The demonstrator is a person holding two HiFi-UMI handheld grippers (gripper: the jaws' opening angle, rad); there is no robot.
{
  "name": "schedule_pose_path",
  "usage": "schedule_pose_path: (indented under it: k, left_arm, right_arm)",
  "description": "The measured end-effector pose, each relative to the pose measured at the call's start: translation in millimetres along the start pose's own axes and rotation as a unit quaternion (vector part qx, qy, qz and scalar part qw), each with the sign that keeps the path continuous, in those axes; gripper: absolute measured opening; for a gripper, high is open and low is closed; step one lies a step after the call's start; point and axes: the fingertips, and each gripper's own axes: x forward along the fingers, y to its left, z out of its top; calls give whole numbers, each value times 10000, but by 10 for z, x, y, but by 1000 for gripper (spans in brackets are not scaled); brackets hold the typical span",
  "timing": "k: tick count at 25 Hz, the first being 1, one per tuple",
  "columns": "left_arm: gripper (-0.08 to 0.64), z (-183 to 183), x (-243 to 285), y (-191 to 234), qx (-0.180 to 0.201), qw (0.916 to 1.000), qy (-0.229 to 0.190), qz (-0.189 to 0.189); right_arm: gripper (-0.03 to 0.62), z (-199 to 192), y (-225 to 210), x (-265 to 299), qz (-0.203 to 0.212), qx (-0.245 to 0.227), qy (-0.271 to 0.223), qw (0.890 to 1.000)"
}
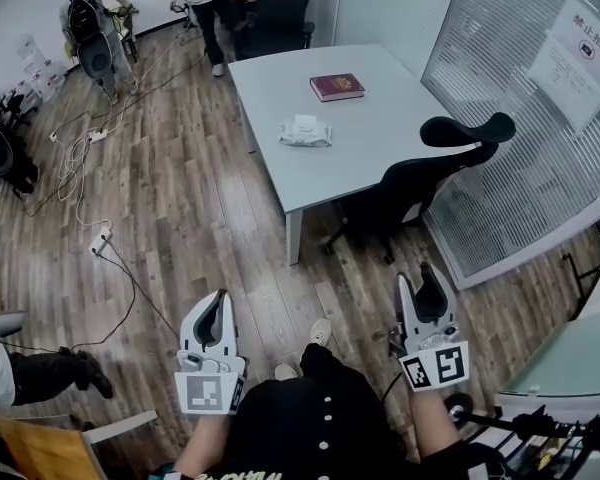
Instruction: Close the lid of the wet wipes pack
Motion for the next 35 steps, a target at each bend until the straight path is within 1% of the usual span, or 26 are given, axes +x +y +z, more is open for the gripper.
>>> schedule_pose_path:
  k: [5,7,10,15,22,25,28,31,35]
  left_arm:
    - [9,20,249,26,107,9999,-19,3]
    - [9,15,376,35,85,10000,-24,20]
    - [9,-9,572,23,-32,10000,24,58]
    - [9,0,905,61,99,9999,-29,67]
    - [9,-10,1380,55,-120,9997,67,179]
    - [9,6,1547,58,75,9997,-18,217]
    - [9,-1,1645,36,135,9996,-34,263]
    - [9,-29,1710,-7,108,9994,20,327]
    - [9,-106,1780,-52,85,9988,254,401]
  right_arm:
    - [190,3,-100,252,85,-66,9,9999]
    - [190,-33,-140,367,145,-118,69,9998]
    - [188,-91,-245,526,205,-68,119,9997]
    - [178,-103,-405,832,297,-74,86,9995]
    - [178,-188,-652,1263,439,-70,114,9989]
    - [176,-207,-757,1415,515,-14,82,9986]
    - [172,-232,-810,1528,638,69,76,9979]
    - [169,-281,-816,1609,781,75,111,9969]
    - [169,-404,-822,1717,870,147,210,9959]
